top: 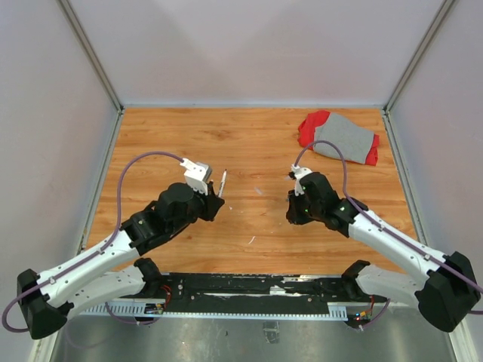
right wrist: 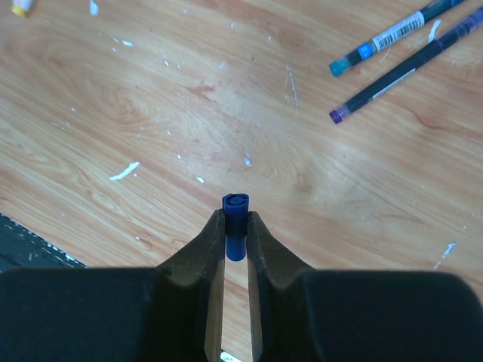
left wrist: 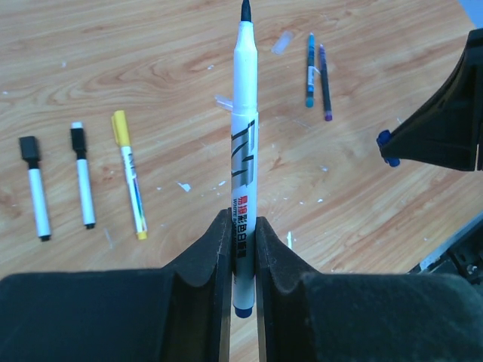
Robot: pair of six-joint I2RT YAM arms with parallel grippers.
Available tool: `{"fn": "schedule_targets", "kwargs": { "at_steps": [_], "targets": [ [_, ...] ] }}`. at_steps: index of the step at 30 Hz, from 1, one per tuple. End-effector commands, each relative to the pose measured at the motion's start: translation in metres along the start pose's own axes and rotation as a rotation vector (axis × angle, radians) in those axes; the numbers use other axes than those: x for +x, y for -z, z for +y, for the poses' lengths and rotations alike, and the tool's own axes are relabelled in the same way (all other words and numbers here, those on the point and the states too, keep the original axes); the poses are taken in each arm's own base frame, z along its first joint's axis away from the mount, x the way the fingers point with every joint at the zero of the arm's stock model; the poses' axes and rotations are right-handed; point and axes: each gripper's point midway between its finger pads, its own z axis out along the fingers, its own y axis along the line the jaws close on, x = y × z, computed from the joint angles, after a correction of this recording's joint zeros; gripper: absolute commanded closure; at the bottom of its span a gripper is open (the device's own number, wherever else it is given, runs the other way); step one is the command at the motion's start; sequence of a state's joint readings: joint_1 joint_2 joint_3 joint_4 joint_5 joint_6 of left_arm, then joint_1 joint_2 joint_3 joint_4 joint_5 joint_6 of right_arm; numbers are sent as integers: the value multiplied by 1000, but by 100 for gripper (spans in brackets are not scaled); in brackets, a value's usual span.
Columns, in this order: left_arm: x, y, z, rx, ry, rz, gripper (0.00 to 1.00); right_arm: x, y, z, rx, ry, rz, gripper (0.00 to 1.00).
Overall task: Insert the pens into the pen caps
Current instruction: Insert the pen cap onto the pen.
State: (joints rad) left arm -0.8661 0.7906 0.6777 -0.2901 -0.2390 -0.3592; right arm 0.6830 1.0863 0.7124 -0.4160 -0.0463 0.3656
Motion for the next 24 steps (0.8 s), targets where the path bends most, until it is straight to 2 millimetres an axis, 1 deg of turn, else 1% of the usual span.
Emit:
{"fn": "schedule_targets", "kwargs": {
  "at_steps": [1,4,6,9,11,14,18,24],
  "targets": [
    [-3,-10,-20,96,59,-38,100,-24,7,12,-111,-70,-142,99],
    [3,-16,-22,76,96,-34,99,-34,12,18,-163,-101,-215,98],
    [8,-20,-28,77,98,-22,99,-36,12,21,-190,-97,-247,98],
    [20,-24,-46,107,89,-10,100,-42,16,27,-236,-117,-320,99],
    [26,-25,-59,141,89,-10,100,-45,18,27,-250,-140,-365,100],
    [36,-29,-73,181,103,-4,99,-48,22,24,-246,-172,-414,99],
    [46,-34,-86,220,119,13,100,-47,25,9,-174,-220,-445,99],
    [51,-37,-97,266,122,12,99,-50,30,3,-169,-210,-512,100]
  ]
}}
